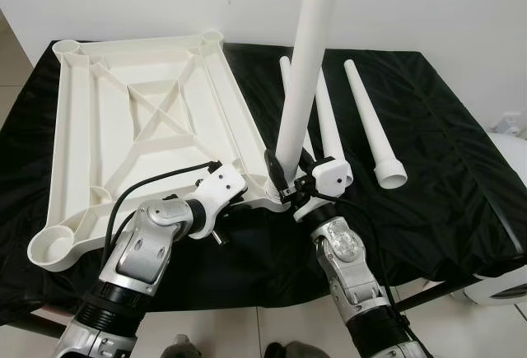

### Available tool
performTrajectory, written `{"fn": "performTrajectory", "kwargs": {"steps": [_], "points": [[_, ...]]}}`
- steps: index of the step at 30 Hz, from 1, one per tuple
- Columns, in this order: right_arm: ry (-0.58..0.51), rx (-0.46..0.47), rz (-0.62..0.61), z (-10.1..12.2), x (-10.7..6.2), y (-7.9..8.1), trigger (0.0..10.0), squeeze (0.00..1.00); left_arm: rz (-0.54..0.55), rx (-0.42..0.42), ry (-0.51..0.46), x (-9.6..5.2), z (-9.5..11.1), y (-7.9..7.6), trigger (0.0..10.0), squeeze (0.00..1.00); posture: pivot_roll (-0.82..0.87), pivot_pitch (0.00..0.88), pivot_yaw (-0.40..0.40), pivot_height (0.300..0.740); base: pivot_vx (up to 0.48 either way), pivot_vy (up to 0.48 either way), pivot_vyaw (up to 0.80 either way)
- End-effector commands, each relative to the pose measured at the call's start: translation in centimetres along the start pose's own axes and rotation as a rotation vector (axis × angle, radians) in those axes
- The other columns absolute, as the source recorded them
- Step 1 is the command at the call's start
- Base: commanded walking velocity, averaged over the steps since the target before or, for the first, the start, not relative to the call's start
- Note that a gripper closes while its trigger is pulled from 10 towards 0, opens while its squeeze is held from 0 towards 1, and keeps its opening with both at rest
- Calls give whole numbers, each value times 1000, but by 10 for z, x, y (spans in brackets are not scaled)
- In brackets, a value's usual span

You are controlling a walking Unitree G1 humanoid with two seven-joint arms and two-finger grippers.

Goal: Building children table

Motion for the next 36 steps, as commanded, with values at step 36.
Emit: {"fn": "performTrajectory", "kwargs": {"steps": [36], "points": [[341,28,-8,-67,-44,-37,10000,0,139,-26,31,-7,-11,16,10000,0,47,42,-66,740,0,0,0]]}}
Point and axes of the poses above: a point about 5 cm out from each wrist's last joint towards the gripper, its own x axis pointing out of the wrist towards the gripper, its own z axis along the axis of the wrist's last joint, y = z × x, the point moved 2 cm from there along x, pointing out of the wrist towards the gripper, and after that the axes turned 10 degrees about -x, right-handed, at the moved point
